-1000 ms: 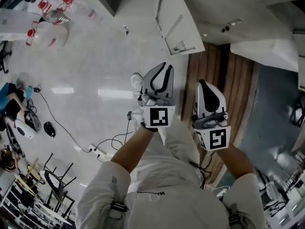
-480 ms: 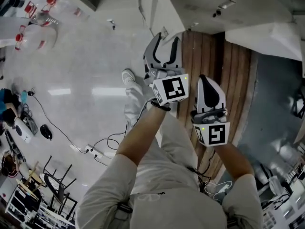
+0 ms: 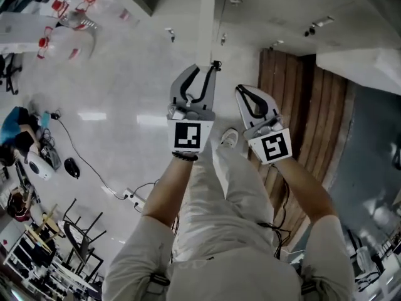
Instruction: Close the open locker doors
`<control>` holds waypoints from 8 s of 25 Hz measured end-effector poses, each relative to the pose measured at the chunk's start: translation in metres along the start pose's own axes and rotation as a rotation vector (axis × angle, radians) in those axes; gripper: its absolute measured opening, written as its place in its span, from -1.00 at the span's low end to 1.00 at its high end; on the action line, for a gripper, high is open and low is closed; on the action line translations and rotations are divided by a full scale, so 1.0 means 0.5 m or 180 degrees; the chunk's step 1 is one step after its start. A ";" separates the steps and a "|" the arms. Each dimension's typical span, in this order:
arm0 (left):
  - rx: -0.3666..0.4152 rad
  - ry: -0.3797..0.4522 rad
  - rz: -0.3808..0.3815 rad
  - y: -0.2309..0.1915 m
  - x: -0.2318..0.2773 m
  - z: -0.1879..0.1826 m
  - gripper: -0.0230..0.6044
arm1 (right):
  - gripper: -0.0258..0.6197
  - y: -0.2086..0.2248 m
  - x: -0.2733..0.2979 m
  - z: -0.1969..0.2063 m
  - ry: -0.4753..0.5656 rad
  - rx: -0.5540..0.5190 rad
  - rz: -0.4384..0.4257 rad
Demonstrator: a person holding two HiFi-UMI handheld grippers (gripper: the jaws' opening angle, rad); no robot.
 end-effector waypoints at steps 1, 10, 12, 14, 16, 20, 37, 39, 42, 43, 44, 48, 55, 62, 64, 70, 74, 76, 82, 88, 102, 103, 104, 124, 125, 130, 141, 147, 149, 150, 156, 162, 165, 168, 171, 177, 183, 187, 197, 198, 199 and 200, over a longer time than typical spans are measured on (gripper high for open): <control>-0.0035 -0.0012 0.0097 -0.028 -0.006 0.002 -0.64 | -0.83 -0.011 0.043 0.005 -0.0022 -0.0031 -0.0117; -0.0069 0.0030 0.0625 -0.244 0.011 0.019 -0.64 | -0.48 -0.089 0.375 0.030 -0.0188 -0.0226 -0.0754; -0.0085 0.0025 0.0621 -0.284 0.024 0.020 -0.65 | -0.47 -0.082 0.424 0.024 -0.0172 -0.0239 -0.0729; -0.0115 0.0030 0.0625 -0.320 0.037 0.017 -0.64 | -0.50 -0.073 0.462 0.015 -0.0148 -0.0224 -0.0671; -0.0108 0.0062 0.0677 -0.346 0.046 0.013 -0.64 | -0.50 -0.073 0.494 0.005 -0.0130 -0.0232 -0.0645; -0.0137 0.0128 0.0705 -0.391 0.054 0.007 -0.64 | -0.51 -0.086 0.547 -0.023 -0.0051 -0.0269 -0.0623; -0.0061 -0.0406 -0.0018 -0.548 0.161 0.203 -0.91 | -0.80 0.011 0.748 -0.071 0.0046 -0.0310 -0.0374; -0.0108 -0.0430 -0.0126 -0.557 0.201 0.221 -0.91 | -0.80 0.022 0.765 -0.074 0.0036 -0.0329 -0.0268; -0.0103 -0.0457 -0.0143 -0.571 0.254 0.240 -0.91 | -0.81 0.037 0.788 -0.079 0.0059 -0.0331 -0.0108; -0.0082 -0.0464 -0.0119 -0.574 0.269 0.243 -0.91 | -0.82 0.042 0.795 -0.080 0.0065 -0.0333 -0.0057; -0.0050 -0.0476 -0.0102 -0.576 0.282 0.245 -0.91 | -0.82 0.047 0.801 -0.081 0.0073 -0.0335 -0.0008; 0.0029 -0.0491 -0.0096 -0.584 0.327 0.246 -0.91 | -0.82 0.063 0.818 -0.086 0.0081 -0.0322 0.0160; -0.0067 -0.0445 -0.0100 -0.596 0.363 0.244 -0.91 | -0.87 0.082 0.836 -0.089 0.0068 -0.0384 0.0278; -0.0002 -0.0458 -0.0098 -0.597 0.362 0.244 -0.92 | -0.85 0.083 0.825 -0.092 -0.0034 -0.0318 0.0435; 0.0043 -0.0471 -0.0105 -0.597 0.360 0.247 -0.92 | -0.89 0.080 0.798 -0.085 -0.0033 -0.0190 0.0477; 0.0150 -0.0380 -0.0257 -0.600 0.339 0.212 -0.92 | -0.89 0.066 0.620 -0.111 0.0087 -0.0035 0.0463; 0.0134 -0.0324 -0.0213 -0.526 0.283 0.110 -0.92 | -0.89 0.101 0.435 -0.163 0.0153 0.0212 0.0584; 0.0157 -0.0276 -0.0125 -0.464 0.258 0.034 -0.92 | -0.89 0.123 0.346 -0.201 0.0201 0.0252 0.0648; -0.0021 -0.0162 0.0182 -0.188 0.205 -0.208 -0.92 | -0.89 0.212 0.075 -0.367 0.0419 0.0340 0.0764; -0.0091 0.0105 0.0882 0.145 0.231 -0.404 -0.91 | -0.89 0.311 -0.195 -0.476 0.0748 0.0381 0.1245; 0.0024 0.0403 0.2612 0.910 0.250 -0.587 -0.91 | -0.89 0.506 -0.814 -0.462 0.0970 0.0444 0.2638; 0.0032 0.0403 0.2705 0.948 0.246 -0.589 -0.91 | -0.89 0.511 -0.840 -0.456 0.0973 0.0462 0.2700; 0.0048 0.0407 0.2783 0.982 0.243 -0.591 -0.91 | -0.89 0.516 -0.864 -0.451 0.0985 0.0467 0.2755; 0.0555 0.0252 0.2606 1.245 0.321 -0.554 -0.76 | -0.89 0.489 -1.092 -0.403 0.1105 0.0450 0.3331; 0.0520 0.0246 0.2600 1.242 0.318 -0.555 -0.77 | -0.89 0.486 -1.096 -0.405 0.1112 0.0446 0.3317; 0.0318 0.0227 0.2860 1.169 0.273 -0.554 -0.78 | -0.89 0.476 -1.086 -0.445 0.1198 0.0386 0.2980; 0.0250 0.0298 0.3327 0.786 0.254 -0.545 -0.74 | -0.67 0.505 -0.816 -0.612 0.1307 0.0160 0.0893; 0.0226 0.0404 0.3300 0.688 0.293 -0.543 -0.74 | -0.44 0.525 -0.634 -0.658 0.1084 0.0000 0.0331; 0.0241 0.0430 0.3264 0.669 0.303 -0.543 -0.75 | -0.44 0.526 -0.597 -0.663 0.1037 -0.0042 0.0274; 0.0247 0.0439 0.3228 0.659 0.308 -0.543 -0.75 | -0.45 0.529 -0.583 -0.665 0.1045 -0.0041 0.0273; 0.0350 0.0465 0.2656 0.570 0.321 -0.555 -0.91 | -0.56 0.549 -0.523 -0.680 0.1059 -0.0116 0.0240; 0.0560 0.0493 0.2062 0.567 0.329 -0.561 -0.91 | -0.60 0.584 -0.448 -0.696 0.1015 -0.0178 0.0111; 0.0432 0.0525 0.1766 0.570 0.366 -0.583 -0.91 | -0.62 0.603 -0.419 -0.704 0.1000 -0.0225 0.0062; 0.0431 0.0597 0.1581 0.573 0.405 -0.605 -0.92 | -0.64 0.622 -0.397 -0.710 0.0989 -0.0258 0.0022; 0.0504 0.0593 0.1440 0.576 0.443 -0.609 -0.91 | -0.76 0.646 -0.377 -0.713 0.1024 -0.0222 0.0082; 0.0421 0.0498 0.1190 0.554 0.496 -0.604 -0.92 | -0.78 0.679 -0.340 -0.722 0.1051 -0.0238 0.0234; 0.0431 0.0460 0.1077 0.544 0.539 -0.598 -0.92 | -0.79 0.708 -0.312 -0.725 0.1049 -0.0220 0.0406; 0.0397 0.0438 0.1030 0.539 0.556 -0.602 -0.92 | -0.79 0.719 -0.301 -0.731 0.1061 -0.0201 0.0538; 0.0445 0.0464 0.1008 0.537 0.567 -0.603 -0.92 | -0.89 0.708 -0.333 -0.705 0.1086 -0.0230 0.0964; 0.0464 0.0482 0.1009 0.537 0.567 -0.604 -0.92 | -0.89 0.699 -0.350 -0.695 0.1112 -0.0213 0.0990; 0.0475 0.0488 0.1010 0.536 0.567 -0.604 -0.92 | -0.89 0.689 -0.367 -0.685 0.1131 -0.0180 0.1014; 0.0477 0.0477 0.1015 0.537 0.567 -0.603 -0.92 | -0.89 0.677 -0.384 -0.674 0.1142 -0.0142 0.1033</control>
Point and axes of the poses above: the fingertips, and each gripper's own axes: x forward along the fingers, y to its right, z out of its underside, the point moved 4 cm from there along -x, backward along the fingers, and after that the axes turned 6 degrees about -z, right-handed, at the moved point
